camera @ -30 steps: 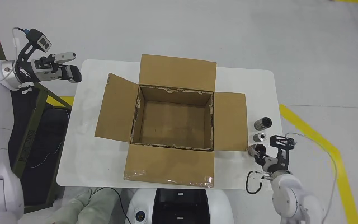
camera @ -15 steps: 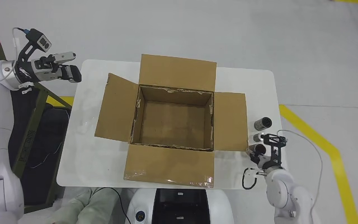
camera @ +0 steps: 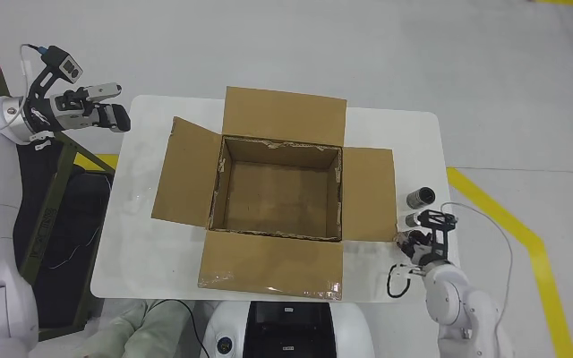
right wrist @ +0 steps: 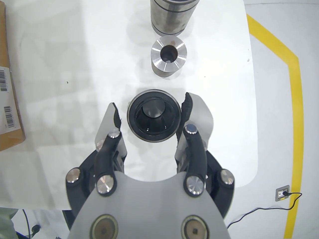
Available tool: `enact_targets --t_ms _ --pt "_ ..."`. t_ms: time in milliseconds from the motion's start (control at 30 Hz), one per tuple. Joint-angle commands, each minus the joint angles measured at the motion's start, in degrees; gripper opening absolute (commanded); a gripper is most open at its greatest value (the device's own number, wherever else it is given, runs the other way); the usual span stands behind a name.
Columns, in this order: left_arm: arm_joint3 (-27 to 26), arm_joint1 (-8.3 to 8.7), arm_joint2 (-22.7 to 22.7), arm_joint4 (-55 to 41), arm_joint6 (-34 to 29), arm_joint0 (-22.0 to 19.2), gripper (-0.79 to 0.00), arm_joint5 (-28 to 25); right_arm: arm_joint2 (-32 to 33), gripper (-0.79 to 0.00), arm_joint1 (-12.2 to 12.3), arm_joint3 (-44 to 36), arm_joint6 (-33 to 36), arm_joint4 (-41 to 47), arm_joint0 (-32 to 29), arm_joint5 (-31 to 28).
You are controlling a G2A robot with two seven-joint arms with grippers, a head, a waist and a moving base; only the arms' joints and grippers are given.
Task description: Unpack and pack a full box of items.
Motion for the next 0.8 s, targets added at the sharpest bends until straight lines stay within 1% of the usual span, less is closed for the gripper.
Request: enact_targets --t_ms 0,67,100,133,233,267,333,500,767 --pt "0.0 0.0 0.0 0.0 0.0 0.0 0.0 0.0 -0.24 -0.391 0.03 0.33 0.07 0.02 0.32 -0.06" --pt "0.0 0.0 0.0 0.0 0.0 0.0 0.0 0.0 -0.52 -0.425 0.06 0.58 0.21 0.09 0.6 -0.09" --pt "0.0 0.0 0.0 0.0 0.0 0.0 0.0 0.0 -0.64 -0.465 0.08 0.64 0.28 0.04 0.71 -0.07" --pt "0.0 0.0 0.0 0.0 0.0 0.0 0.0 0.0 -0.73 -0.486 0.1 0.71 0.39 0.01 0.78 -0.06" --pt "0.0 0.0 0.0 0.0 0.0 0.0 0.0 0.0 -0.83 -0.622 0.16 0.73 0.67 0.02 0.92 0.06" --pt "0.0 0.0 0.0 0.0 0.0 0.0 0.0 0.0 -0.85 -0.696 0.18 0.73 0.81 0.06 0.94 0.11" --pt "0.0 0.0 0.0 0.0 0.0 0.0 0.0 0.0 -0.79 -0.782 0.22 0.59 1.06 0.15 0.92 0.28" --pt "0.0 0.0 0.0 0.0 0.0 0.0 0.0 0.0 -0.25 -0.785 0.37 -1.71 1.76 0.25 0.04 0.61" --pt "0.0 0.0 0.0 0.0 0.0 0.0 0.0 0.0 0.73 -0.785 0.57 -9.7 3.07 1.6 -2.79 0.7"
